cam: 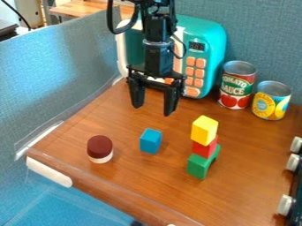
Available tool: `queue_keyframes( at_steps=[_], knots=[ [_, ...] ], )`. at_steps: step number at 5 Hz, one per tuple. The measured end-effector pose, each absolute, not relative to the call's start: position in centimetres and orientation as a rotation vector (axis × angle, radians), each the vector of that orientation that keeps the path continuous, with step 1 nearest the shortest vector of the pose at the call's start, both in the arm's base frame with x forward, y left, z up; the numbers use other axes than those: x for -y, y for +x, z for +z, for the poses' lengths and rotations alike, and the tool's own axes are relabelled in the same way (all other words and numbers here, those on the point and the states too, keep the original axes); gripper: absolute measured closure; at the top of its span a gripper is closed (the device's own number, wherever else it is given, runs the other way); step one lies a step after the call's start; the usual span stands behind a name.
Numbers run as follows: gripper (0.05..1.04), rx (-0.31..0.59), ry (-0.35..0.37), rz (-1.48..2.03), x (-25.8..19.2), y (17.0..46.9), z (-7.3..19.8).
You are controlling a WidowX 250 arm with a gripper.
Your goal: Put the blue block on top of the yellow block
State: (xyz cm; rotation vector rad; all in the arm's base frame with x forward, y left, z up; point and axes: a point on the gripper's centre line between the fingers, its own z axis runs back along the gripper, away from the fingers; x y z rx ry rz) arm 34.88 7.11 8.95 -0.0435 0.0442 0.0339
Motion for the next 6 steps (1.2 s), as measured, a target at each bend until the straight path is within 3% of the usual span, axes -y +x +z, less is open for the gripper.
queue_keyframes(
  at_steps=[6],
  knots=[
    [0.083, -0.297, -0.071, 0.01, -6.8, 34.6, 2.4]
  ],
)
